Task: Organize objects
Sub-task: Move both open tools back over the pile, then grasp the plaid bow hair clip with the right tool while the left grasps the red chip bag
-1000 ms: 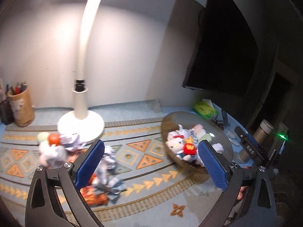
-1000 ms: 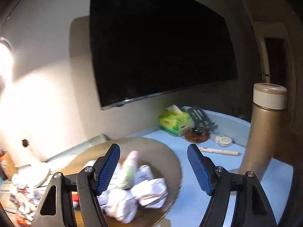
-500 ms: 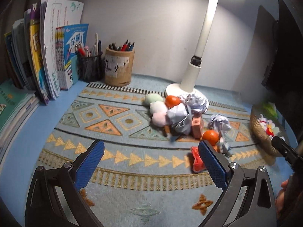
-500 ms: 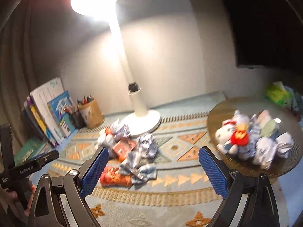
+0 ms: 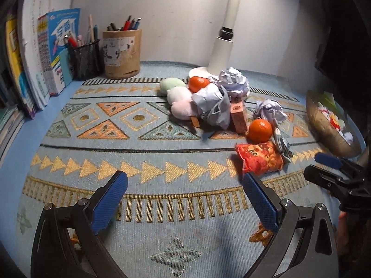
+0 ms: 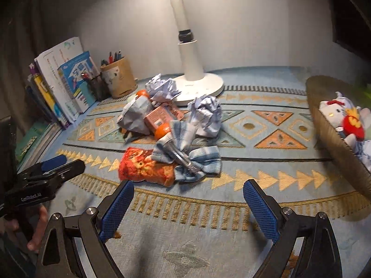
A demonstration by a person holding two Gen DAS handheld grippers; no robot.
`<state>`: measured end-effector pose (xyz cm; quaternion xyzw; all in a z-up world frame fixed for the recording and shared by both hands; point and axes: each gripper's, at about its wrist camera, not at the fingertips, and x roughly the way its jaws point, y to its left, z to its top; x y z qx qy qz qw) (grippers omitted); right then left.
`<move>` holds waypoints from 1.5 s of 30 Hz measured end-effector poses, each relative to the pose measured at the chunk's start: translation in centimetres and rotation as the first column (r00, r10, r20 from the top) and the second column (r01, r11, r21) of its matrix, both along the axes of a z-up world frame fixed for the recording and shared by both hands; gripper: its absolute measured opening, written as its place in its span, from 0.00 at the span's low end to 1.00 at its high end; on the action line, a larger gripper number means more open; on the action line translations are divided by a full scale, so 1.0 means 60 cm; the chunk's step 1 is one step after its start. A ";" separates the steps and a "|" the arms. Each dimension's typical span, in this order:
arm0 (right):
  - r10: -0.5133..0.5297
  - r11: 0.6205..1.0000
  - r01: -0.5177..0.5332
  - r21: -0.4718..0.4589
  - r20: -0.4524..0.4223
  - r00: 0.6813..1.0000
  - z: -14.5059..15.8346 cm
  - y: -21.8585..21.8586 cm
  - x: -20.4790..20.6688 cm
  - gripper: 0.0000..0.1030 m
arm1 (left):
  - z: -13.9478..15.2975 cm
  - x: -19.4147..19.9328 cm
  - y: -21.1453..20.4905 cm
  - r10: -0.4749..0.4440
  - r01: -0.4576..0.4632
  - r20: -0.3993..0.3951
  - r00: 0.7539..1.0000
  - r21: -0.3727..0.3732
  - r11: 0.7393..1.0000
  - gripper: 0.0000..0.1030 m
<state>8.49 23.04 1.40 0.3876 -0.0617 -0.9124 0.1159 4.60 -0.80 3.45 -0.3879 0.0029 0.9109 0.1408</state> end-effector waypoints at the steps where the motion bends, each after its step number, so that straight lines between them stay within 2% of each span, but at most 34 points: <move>1: 0.021 1.000 -0.021 0.003 0.017 1.000 0.000 0.000 -0.005 0.90 | 0.005 -0.002 0.011 -0.046 0.046 -0.004 0.999 -0.030 0.999 0.97; 4: 0.072 0.996 -0.074 0.056 0.042 0.997 0.012 0.001 -0.029 0.84 | 0.020 -0.009 0.053 -0.207 0.204 -0.020 0.978 -0.099 0.974 0.97; 6: 0.128 0.989 -0.132 0.061 0.069 0.989 0.015 -0.001 -0.051 0.84 | 0.023 -0.017 0.082 -0.302 0.293 -0.054 0.952 -0.137 0.946 0.97; 8: 0.187 0.980 -0.192 0.045 0.093 0.978 0.011 -0.006 -0.071 0.84 | 0.013 -0.035 0.109 -0.370 0.359 -0.038 0.928 -0.172 0.917 0.97; 10: 0.204 0.977 -0.209 0.044 0.093 0.974 0.006 -0.009 -0.084 0.83 | 0.000 -0.052 0.131 -0.450 0.446 0.017 0.893 -0.172 0.879 0.96; 12: 0.208 0.977 -0.212 0.032 0.108 0.972 -0.003 -0.006 -0.100 0.70 | -0.008 -0.058 0.148 -0.514 0.512 0.042 0.857 -0.178 0.840 0.96; 13: 0.213 0.976 -0.216 0.010 0.122 0.969 -0.009 -0.002 -0.109 0.68 | -0.012 -0.059 0.157 -0.549 0.549 0.053 0.834 -0.176 0.817 0.96; 14: 0.217 0.976 -0.217 -0.011 0.133 0.967 -0.015 0.002 -0.117 0.67 | -0.015 -0.061 0.163 -0.574 0.575 0.058 0.817 -0.178 0.799 0.96; 16: 0.223 0.975 -0.221 -0.034 0.149 0.963 -0.025 0.005 -0.132 0.66 | -0.023 -0.069 0.175 -0.587 0.591 0.080 0.805 -0.185 0.785 0.94; 18: 0.240 0.971 -0.234 -0.055 0.149 0.959 -0.028 0.005 -0.137 0.66 | -0.030 -0.078 0.184 -0.596 0.605 0.107 0.796 -0.169 0.778 0.82; 19: 0.242 0.970 -0.237 -0.051 0.145 0.959 -0.028 0.003 -0.137 0.62 | -0.034 -0.081 0.188 -0.594 0.607 0.123 0.795 -0.160 0.778 0.73; 20: 0.251 0.968 -0.247 -0.045 0.143 0.958 -0.028 -0.001 -0.135 0.54 | -0.040 -0.084 0.191 -0.590 0.607 0.147 0.794 -0.157 0.779 0.70; 21: 0.267 0.964 -0.263 -0.046 0.137 0.954 -0.027 -0.005 -0.133 0.41 | -0.040 -0.083 0.190 -0.584 0.600 0.138 0.800 -0.149 0.786 0.69; 25: 0.271 0.962 -0.272 -0.004 0.116 0.956 -0.020 -0.020 -0.109 0.26 | -0.031 -0.064 0.173 -0.548 0.561 0.124 0.828 -0.133 0.817 0.50; 27: 0.238 0.971 -0.239 -0.001 0.101 0.966 -0.015 -0.015 -0.093 0.24 | -0.026 -0.054 0.155 -0.503 0.515 0.128 0.855 -0.093 0.852 0.48; 28: 0.214 0.977 -0.215 -0.009 0.089 0.973 -0.010 -0.009 -0.083 0.23 | -0.024 -0.048 0.141 -0.460 0.471 0.126 0.879 -0.070 0.880 0.48; 30: 0.161 0.987 -0.161 -0.010 0.065 0.985 0.005 0.003 -0.062 0.23 | -0.017 -0.025 0.112 -0.393 0.397 0.113 0.913 -0.011 0.918 0.40; 32: 0.106 0.994 -0.106 -0.002 0.049 0.993 0.022 0.012 -0.041 0.23 | -0.009 -0.007 0.086 -0.308 0.306 0.106 0.946 0.030 0.951 0.40; 34: 0.047 0.999 -0.048 0.017 0.065 0.997 0.033 0.013 -0.024 0.24 | -0.006 0.005 0.066 -0.240 0.236 0.112 0.964 0.047 0.971 0.40; 37: -0.040 0.996 0.029 0.090 0.133 0.990 0.026 0.007 -0.018 0.24 | -0.009 0.013 0.054 -0.202 0.197 0.119 0.972 0.052 0.979 0.40; 39: -0.071 0.994 0.057 0.090 0.164 0.984 0.014 0.008 -0.021 0.25 | -0.013 0.015 0.058 -0.210 0.208 0.125 0.970 0.026 0.978 0.41; 41: -0.065 0.998 0.060 0.033 0.199 0.978 0.001 0.019 -0.021 0.29 | -0.015 0.019 0.064 -0.211 0.215 0.133 0.968 -0.015 0.977 0.53; 43: -0.049 0.998 0.057 -0.028 0.238 0.970 -0.012 0.028 -0.019 0.37 | -0.015 0.024 0.068 -0.226 0.234 0.137 0.964 -0.039 0.971 0.59; 44: -0.039 0.998 0.050 -0.039 0.252 0.967 -0.017 0.031 -0.017 0.44 | -0.017 0.025 0.070 -0.241 0.249 0.150 0.959 -0.038 0.968 0.73; 45: -0.035 0.998 0.046 -0.036 0.263 0.964 -0.021 0.033 -0.014 0.46 | -0.019 0.028 0.075 -0.256 0.264 0.157 0.954 -0.037 0.964 0.79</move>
